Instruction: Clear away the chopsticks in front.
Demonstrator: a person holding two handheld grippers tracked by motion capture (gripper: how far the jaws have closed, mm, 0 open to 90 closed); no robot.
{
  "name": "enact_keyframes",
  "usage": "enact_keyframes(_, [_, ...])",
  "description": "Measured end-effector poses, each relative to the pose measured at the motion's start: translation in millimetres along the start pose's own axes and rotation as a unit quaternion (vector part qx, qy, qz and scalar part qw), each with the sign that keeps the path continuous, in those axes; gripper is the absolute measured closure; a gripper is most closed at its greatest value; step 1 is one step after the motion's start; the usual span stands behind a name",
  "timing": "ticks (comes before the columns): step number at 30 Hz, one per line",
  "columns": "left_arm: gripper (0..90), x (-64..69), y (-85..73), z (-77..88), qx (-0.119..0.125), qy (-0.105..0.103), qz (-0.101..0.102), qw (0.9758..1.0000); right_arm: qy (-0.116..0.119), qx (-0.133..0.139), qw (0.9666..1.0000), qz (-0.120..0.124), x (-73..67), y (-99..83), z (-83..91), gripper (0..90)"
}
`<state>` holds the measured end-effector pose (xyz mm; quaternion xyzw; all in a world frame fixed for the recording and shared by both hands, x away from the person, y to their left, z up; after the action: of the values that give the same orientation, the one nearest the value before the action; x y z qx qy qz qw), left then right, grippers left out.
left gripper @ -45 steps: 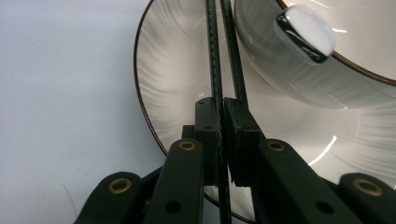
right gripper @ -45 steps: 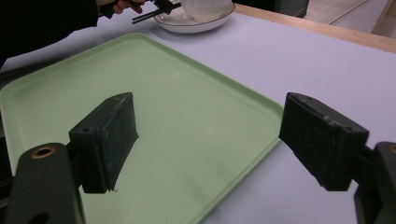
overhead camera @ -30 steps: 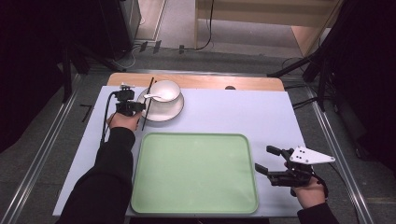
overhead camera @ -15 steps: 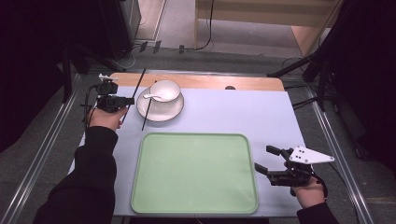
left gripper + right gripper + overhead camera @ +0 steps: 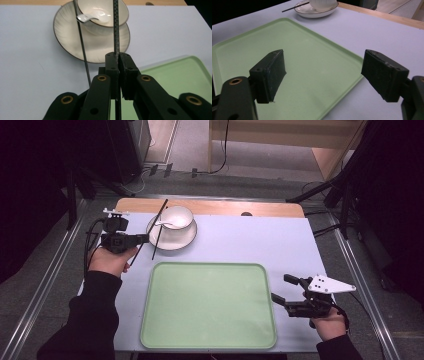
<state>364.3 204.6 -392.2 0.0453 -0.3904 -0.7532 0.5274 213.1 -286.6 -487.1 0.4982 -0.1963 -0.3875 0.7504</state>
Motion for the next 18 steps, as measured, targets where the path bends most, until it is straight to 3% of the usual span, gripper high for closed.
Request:
enact_keyframes(9, [87.5,12.6,-34.9,2.2,0.0,-0.012,-0.004,0.9999,-0.003,0.0,1.0,0.0,1.3,0.2,0.2,19.8])
enact_keyframes(18, [87.5,19.5,-80.3,-9.0,-0.011,-0.021,0.002,0.9997,-0.006,0.001,1.0,0.0,2.1,-0.1,0.6,19.8])
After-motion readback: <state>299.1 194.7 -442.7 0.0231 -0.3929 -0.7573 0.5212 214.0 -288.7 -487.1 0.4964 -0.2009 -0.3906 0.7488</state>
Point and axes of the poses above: each handheld gripper's, and its own axes: z roughly backward along the jaws, y roughly out of its top, x roughly to its right, the point moved 1 cm from there along -z, roughly forward along the jaws, and after that the axes turned 6 degrees about -y, right-handed, at the moved point
